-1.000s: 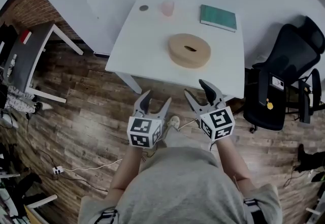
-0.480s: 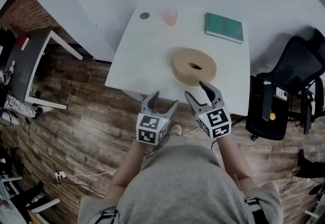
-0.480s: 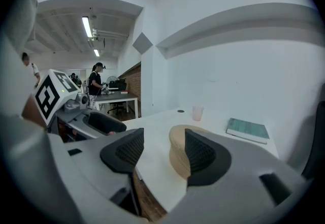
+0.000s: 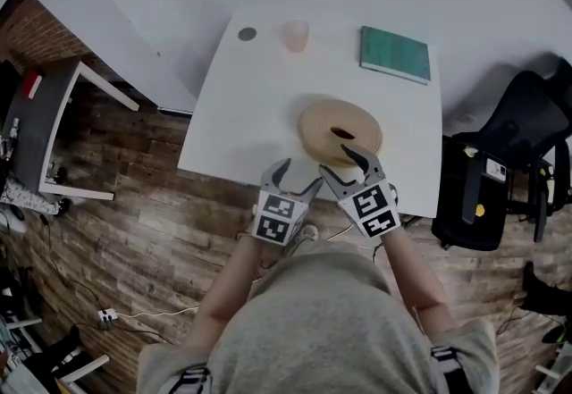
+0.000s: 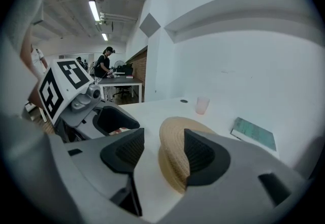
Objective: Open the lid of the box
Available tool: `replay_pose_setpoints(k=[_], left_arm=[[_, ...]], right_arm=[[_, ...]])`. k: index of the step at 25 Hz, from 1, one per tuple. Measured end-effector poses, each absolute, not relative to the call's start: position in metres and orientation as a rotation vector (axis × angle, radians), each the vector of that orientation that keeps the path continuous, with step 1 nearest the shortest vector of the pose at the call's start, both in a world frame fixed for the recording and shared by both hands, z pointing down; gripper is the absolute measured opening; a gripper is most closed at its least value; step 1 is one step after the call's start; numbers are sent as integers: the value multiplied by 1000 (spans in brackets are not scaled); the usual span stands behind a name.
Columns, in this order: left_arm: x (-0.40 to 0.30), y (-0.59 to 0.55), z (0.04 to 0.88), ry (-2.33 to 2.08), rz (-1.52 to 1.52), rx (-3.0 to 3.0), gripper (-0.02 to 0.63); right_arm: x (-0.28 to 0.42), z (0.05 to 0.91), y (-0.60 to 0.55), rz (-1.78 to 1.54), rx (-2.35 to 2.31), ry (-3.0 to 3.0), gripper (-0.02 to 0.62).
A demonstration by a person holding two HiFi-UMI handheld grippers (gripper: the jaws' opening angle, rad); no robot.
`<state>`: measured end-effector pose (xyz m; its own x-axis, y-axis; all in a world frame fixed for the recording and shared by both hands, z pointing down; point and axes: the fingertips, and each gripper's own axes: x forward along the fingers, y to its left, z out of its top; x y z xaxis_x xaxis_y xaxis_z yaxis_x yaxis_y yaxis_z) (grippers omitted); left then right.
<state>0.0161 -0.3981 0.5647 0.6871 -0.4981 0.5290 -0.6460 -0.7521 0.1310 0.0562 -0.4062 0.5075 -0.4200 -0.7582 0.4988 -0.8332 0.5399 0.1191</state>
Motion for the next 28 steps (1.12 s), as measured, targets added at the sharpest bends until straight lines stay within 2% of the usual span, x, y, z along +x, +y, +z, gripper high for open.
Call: replay_pose_setpoints(k=[10, 28], left_arm=[[44, -421, 605, -822, 803, 2599, 318], [60, -448, 636, -812, 929, 2639, 318]], right_arm=[[55, 531, -430, 122, 1096, -2194, 230], [46, 559, -438, 60, 897, -2108, 121]])
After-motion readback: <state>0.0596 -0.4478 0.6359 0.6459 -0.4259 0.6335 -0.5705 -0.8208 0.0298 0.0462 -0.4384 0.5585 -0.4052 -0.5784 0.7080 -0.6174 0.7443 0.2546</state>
